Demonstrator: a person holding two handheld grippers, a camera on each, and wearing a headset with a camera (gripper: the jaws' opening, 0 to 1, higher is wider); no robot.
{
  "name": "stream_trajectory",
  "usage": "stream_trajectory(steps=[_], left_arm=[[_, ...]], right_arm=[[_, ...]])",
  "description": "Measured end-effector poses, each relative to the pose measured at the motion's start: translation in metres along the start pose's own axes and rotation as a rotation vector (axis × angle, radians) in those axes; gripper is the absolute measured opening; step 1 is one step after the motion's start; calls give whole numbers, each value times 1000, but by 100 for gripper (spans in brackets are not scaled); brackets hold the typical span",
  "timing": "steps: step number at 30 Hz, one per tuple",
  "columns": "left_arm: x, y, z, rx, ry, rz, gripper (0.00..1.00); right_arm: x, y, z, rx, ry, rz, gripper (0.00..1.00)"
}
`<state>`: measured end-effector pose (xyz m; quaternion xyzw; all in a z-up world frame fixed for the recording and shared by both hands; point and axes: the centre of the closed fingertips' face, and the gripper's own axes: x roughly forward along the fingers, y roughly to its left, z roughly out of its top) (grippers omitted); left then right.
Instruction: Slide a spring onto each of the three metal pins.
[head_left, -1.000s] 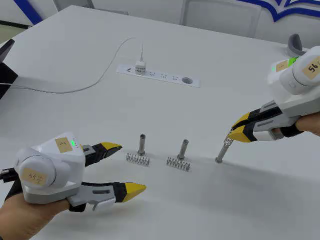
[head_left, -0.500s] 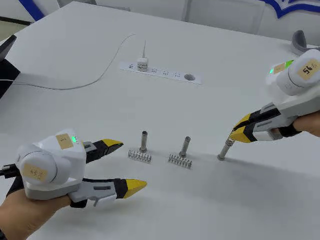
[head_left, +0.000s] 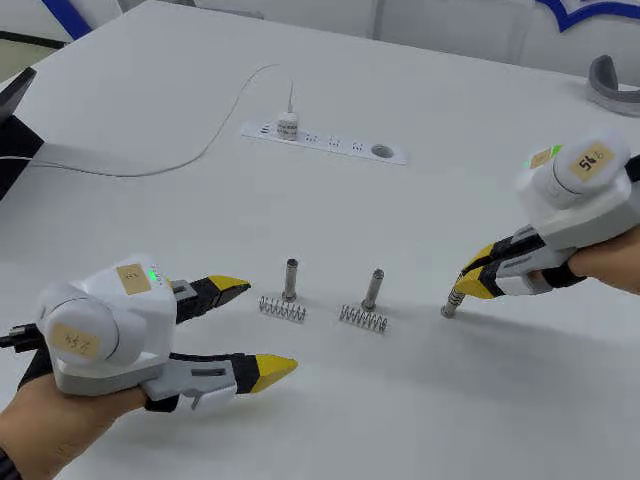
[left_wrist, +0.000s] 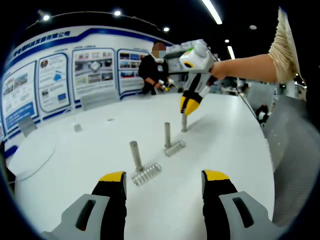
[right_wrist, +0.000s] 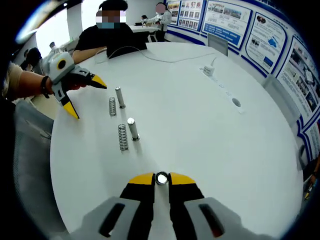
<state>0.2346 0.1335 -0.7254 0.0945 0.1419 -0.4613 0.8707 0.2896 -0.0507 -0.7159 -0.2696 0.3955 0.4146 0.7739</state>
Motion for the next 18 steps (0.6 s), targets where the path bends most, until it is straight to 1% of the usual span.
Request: stream_trajectory(steps=[13,15,18], left_arm=[[2,-2,-1,-1,3,-5,62],[3,-2,-1,0,4,-5,62],[3,-2,-1,1,3,-6,62]], right_arm=[[9,3,-11,13,18,10,12],[8,3,-10,15,6,10,12],[9,3,-11,20,8,13,12]])
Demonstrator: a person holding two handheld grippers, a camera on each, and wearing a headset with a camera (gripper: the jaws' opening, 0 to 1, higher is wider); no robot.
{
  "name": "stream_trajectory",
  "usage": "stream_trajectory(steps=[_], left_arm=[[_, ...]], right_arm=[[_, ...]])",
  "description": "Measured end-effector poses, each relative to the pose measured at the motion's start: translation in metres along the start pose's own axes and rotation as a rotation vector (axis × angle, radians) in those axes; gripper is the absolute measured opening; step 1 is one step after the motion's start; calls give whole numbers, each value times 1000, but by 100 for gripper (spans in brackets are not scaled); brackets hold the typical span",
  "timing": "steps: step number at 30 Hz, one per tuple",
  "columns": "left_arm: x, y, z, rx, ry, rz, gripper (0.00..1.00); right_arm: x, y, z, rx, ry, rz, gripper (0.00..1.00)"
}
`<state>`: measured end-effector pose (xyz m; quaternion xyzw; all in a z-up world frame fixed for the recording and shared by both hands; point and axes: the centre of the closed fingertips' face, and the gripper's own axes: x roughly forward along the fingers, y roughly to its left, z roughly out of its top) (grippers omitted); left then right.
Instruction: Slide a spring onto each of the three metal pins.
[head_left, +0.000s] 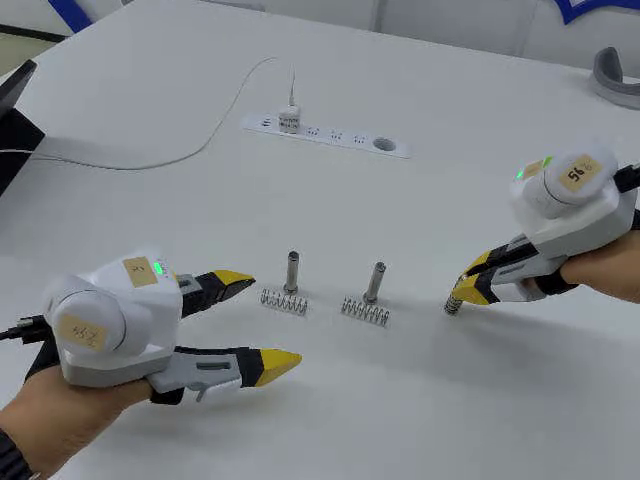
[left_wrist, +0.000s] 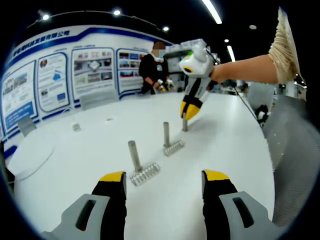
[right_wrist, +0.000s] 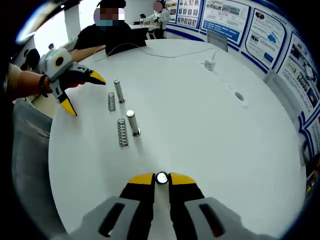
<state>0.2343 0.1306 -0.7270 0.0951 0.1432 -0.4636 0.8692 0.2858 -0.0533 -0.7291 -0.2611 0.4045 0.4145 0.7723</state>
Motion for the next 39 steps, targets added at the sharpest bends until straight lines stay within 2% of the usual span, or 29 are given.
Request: stream_trajectory(steps=[5,10,13,17,23,26,31,39], left_arm=[[0,0,1,1,-2,-1,62],[0,-1,2,2,-5,-2,62],[0,-1,2,3,-6,-3,62],[0,-1,2,4,-5,-4,62],[1,-1,3,8,-6,-7,62],[1,-1,4,6,-11,-5,61],[0,-1,5,4,-13,-3,61],[-2,0,5,8,-13,-1,61]], right_arm=[[-3,0,0,-15,-12,-9,17],[-14,3,9,-40,-40,-29,19],[-21,7,21,-70,-68,-41,19],[-21,22,35,-105,-89,-24,19],[3,50,43,-169,-68,45,18],[16,58,43,-185,-57,78,18],[36,66,43,-208,-33,122,16],[54,67,38,-235,2,142,15]])
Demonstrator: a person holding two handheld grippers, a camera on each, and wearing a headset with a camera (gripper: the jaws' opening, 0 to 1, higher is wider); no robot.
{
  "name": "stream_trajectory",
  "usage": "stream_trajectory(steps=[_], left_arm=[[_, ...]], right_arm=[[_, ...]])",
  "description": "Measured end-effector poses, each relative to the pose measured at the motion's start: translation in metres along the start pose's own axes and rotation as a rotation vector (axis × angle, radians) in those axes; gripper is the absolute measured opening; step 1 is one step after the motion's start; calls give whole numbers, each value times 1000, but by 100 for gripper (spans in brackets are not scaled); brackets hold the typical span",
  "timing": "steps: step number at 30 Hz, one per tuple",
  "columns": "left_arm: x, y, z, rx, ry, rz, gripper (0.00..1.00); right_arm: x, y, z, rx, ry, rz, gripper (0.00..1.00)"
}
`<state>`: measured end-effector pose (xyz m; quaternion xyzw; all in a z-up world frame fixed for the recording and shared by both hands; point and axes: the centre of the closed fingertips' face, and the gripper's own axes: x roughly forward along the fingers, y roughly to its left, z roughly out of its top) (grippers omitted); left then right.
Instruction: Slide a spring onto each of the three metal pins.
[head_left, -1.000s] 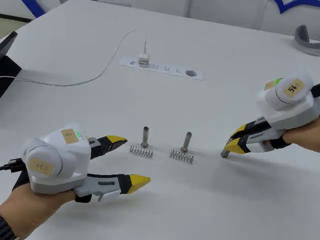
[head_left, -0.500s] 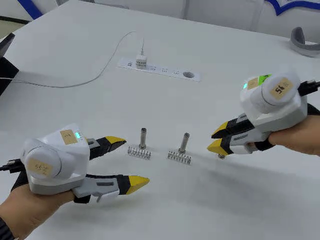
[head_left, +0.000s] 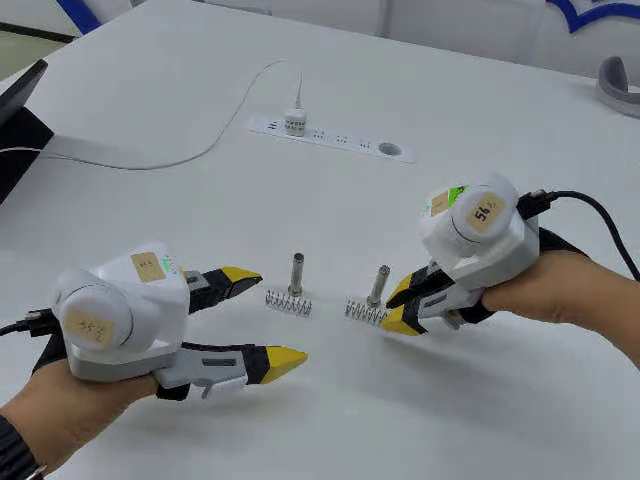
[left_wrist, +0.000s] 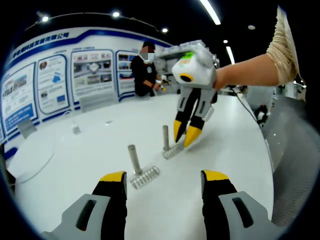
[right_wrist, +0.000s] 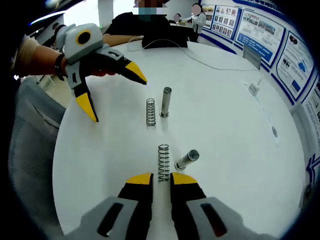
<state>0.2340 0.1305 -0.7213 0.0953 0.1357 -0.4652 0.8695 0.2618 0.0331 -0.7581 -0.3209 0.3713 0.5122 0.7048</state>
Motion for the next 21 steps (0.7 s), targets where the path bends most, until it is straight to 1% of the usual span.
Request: stream_trajectory(steps=[6,12,15,16,21], left_arm=[[-1,-1,1,0,-1,-1,60],[0,-4,-1,0,2,-7,60],[-1,-5,-2,-1,4,-9,59],[-1,-5,-2,-1,3,-10,59],[-2,-8,-1,-6,-1,-15,57]], right_arm=[[6,-1,-5,0,18,12,14],[11,2,-8,11,38,30,12],[10,3,-7,26,37,35,12],[10,5,-7,34,35,44,12],[4,11,-4,37,32,50,11]])
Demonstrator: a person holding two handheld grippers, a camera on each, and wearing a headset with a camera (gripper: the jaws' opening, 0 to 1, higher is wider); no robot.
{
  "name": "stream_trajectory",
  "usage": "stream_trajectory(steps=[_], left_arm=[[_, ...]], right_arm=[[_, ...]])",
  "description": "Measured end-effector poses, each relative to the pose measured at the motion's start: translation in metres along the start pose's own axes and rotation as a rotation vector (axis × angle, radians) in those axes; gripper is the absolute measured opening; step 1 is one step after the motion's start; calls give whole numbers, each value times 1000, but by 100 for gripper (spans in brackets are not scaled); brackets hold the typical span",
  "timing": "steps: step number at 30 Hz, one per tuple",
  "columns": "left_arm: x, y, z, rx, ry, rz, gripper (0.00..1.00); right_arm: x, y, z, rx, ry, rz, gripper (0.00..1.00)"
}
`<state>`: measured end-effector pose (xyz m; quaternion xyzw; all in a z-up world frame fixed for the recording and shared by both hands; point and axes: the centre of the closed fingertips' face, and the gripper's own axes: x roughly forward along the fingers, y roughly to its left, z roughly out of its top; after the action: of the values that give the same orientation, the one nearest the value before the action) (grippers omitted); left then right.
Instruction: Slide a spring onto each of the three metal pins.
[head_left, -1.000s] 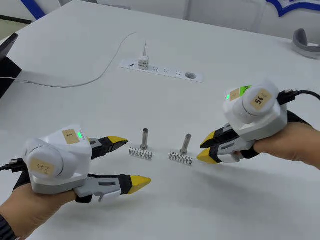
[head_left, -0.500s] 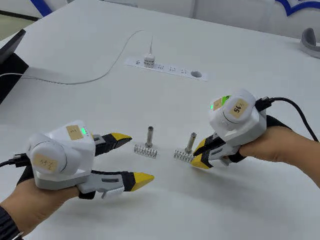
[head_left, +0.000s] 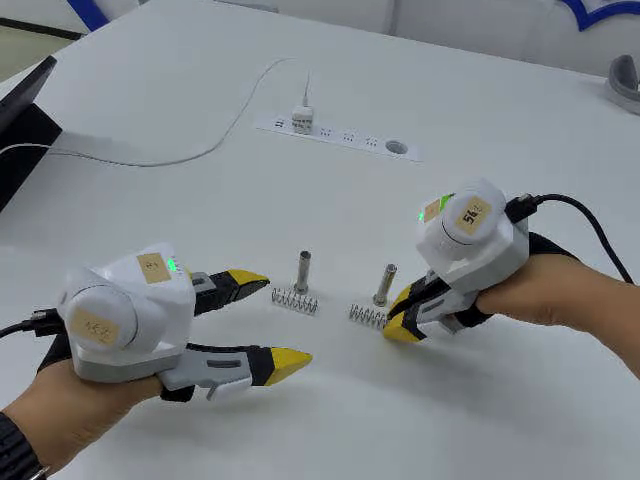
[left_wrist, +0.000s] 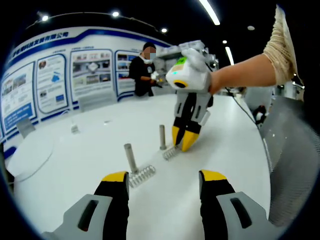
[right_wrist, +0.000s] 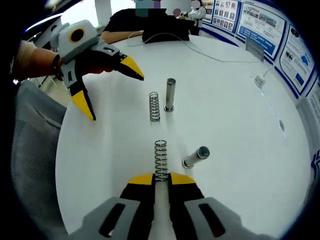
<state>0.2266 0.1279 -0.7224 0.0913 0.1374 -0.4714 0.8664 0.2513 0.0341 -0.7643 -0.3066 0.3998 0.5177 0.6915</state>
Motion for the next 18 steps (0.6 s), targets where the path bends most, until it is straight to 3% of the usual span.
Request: stream_trajectory(steps=[11,18], left_arm=[[15,-21,5,27,-9,-66,47],[24,-34,12,54,-23,-111,39]], right_arm=[[-24,28,14,-74,-17,27,11],[-26,41,22,-146,-3,51,11]])
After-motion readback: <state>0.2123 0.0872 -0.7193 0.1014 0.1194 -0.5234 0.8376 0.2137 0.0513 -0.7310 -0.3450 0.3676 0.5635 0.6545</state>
